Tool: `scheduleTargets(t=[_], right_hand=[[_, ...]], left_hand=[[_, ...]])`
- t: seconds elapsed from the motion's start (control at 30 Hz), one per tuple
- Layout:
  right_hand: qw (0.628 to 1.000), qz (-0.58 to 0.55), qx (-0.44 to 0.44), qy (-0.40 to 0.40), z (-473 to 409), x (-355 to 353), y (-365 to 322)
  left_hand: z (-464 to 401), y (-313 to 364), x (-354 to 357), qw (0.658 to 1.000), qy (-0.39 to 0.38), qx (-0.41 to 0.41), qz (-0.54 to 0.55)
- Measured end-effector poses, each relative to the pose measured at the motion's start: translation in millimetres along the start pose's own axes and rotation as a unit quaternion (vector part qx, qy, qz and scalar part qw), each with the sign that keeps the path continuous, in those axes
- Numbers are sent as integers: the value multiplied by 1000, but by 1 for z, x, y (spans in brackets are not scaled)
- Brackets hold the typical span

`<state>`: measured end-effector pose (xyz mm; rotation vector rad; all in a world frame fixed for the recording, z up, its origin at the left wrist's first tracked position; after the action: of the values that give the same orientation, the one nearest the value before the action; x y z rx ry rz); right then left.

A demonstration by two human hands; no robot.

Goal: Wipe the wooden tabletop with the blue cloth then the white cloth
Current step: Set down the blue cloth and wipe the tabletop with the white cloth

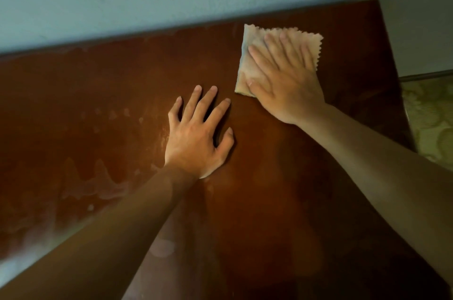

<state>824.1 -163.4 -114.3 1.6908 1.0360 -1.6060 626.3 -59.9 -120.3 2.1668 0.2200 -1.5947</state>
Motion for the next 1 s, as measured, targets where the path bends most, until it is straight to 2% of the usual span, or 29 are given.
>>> scheduleTargets(t=[0.2,0.6,0.83,1.0], right_hand=[[999,7,-26,-18,71,-3,-15],[1000,11,-4,-8,59,0,-15],[1000,-7,-10,23,150,-3,-50],[999,8,-29,30,122,-2,-40]], left_hand=[[-1,-1,-1,1000,1,-1,3],[-1,0,-2,1000,-10,0,9],[-1,-1,-2,1000,-15,-1,16],[-1,-1,-1,1000,-21,0,18]])
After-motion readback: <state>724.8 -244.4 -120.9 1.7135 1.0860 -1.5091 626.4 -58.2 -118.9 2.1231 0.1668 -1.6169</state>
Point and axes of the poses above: each hand's wrist, its own z-axis away from the middle knuckle, its own x-axis out of the palm, y = z × x, the point moved 2 cm from there along -z, towards the middle knuckle, and after that the axes turned 12 degrees about y, right-handed, at the moved point
